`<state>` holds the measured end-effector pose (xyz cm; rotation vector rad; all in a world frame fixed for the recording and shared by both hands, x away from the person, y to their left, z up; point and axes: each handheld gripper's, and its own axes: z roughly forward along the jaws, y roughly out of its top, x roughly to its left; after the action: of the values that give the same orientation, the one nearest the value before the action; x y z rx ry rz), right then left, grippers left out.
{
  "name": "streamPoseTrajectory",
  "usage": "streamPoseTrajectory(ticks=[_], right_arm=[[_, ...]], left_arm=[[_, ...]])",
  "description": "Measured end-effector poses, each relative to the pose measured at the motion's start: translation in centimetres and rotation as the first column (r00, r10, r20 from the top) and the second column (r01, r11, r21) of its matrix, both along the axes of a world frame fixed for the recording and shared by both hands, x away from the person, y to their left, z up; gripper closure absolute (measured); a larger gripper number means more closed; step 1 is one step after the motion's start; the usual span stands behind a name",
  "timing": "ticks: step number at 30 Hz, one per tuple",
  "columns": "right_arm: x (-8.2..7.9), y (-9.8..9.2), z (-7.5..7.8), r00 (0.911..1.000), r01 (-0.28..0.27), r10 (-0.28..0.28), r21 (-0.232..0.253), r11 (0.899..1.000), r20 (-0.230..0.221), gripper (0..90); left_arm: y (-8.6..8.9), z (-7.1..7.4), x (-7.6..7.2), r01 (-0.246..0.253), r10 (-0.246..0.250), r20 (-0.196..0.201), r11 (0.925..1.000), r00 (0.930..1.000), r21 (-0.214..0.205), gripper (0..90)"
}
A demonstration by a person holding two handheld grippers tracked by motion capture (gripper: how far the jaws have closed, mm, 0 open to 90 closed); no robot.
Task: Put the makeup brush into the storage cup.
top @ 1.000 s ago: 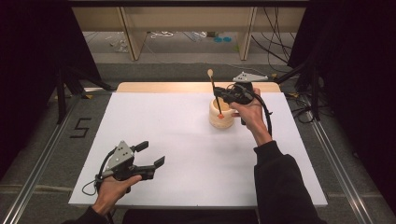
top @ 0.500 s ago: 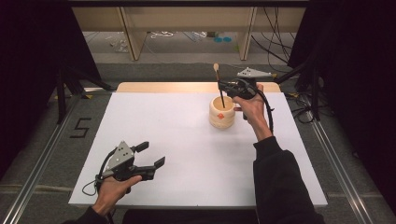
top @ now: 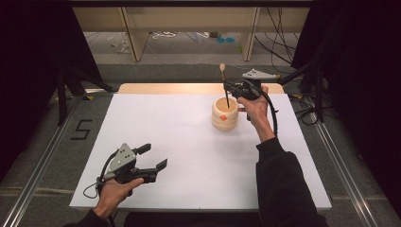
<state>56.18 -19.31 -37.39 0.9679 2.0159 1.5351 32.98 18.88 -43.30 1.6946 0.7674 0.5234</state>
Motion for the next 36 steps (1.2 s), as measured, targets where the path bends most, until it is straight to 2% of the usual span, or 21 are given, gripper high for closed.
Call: streamPoseTrajectory(ticks=[5,7,11,14,17,20,22,24,25,26,27,28,30,31,34,36], right_arm=[[0.1,0.2,-0.4,1.0,0.0,0.0,0.009,1.0,-0.002,83.0],[0.1,0.2,-0.5,0.9998,0.001,-0.001,0.017,1.0,-0.02,83.0],[0.3,0.1,-0.9,0.9999,0.006,-0.006,0.017,1.0,-0.012,83.0],[0.3,0.2,-1.2,0.9997,0.009,-0.008,0.018,1.0,-0.023,83.0],[0.4,0.3,-1.4,0.9999,0.01,-0.01,0.016,1.0,-0.006,83.0],[0.4,0.3,-1.6,0.9997,0.009,-0.009,0.013,1.0,-0.021,83.0],[0.5,0.3,-1.8,0.9999,0.013,-0.013,0.014,1.0,-0.007,83.0],[0.4,0.4,-1.9,0.9994,0.01,-0.009,0.014,1.0,-0.033,83.0],[0.5,0.3,-1.9,0.9999,0.01,-0.01,0.006,1.0,-0.01,83.0],[0.5,0.4,-2.0,0.9999,0.013,-0.013,0.003,1.0,-0.008,83.0],[0.4,0.5,-2.0,0.9994,0.007,-0.006,0.015,1.0,-0.034,83.0],[0.5,0.5,-2.1,0.9997,0.011,-0.011,0.014,1.0,-0.02,83.0],[0.4,0.5,-2.0,0.9993,0.016,-0.015,0.01,1.0,-0.035,83.0],[0.5,0.4,-2.2,0.9997,0.019,-0.019,0.009,1.0,-0.012,83.0],[0.5,0.3,-2.5,0.999,0.024,-0.023,0.014,1.0,-0.04,83.0],[0.6,0.1,-2.7,0.9989,0.027,-0.026,0.015,1.0,-0.039,83.0]], left_arm=[[0.0,0.0,0.0,-0.002,0.002,-0.001,1.0,1.0,-0.001,17.2],[0.0,0.0,-0.1,-0.002,0.002,-0.003,1.0,1.0,-0.007,17.2],[0.0,0.0,-0.1,-0.004,0.004,-0.003,1.0,1.0,-0.008,17.2],[0.0,0.0,0.0,-0.001,0.001,0.004,1.0,1.0,0.002,17.2],[0.0,0.1,0.0,0.0,0.0,0.005,1.0,1.0,0.001,17.2],[0.0,0.1,0.0,0.0,0.0,0.005,1.0,1.0,0.003,17.2],[0.0,0.1,0.0,-0.001,0.001,0.005,1.0,1.0,0.001,17.2],[0.0,0.1,-0.1,0.0,0.0,0.004,1.0,1.0,0.002,17.2],[0.0,0.1,-0.1,0.0,0.0,0.004,1.0,1.0,0.002,17.2],[0.0,0.1,0.0,0.0,0.0,0.005,1.0,1.0,0.001,17.2],[0.0,0.1,0.0,0.0,0.0,0.006,1.0,1.0,0.002,17.2],[0.0,0.1,0.0,0.0,0.0,0.005,1.0,1.0,0.002,17.2],[0.0,0.0,0.0,0.007,-0.007,0.012,0.9999,0.9999,-0.007,17.2],[0.0,0.0,0.0,0.007,-0.007,0.013,1.0,0.9999,-0.007,17.2],[0.1,0.1,0.0,0.001,-0.001,0.008,1.0,1.0,0.003,17.2],[0.1,0.1,0.0,0.001,-0.001,0.008,1.0,1.0,0.002,17.2]])
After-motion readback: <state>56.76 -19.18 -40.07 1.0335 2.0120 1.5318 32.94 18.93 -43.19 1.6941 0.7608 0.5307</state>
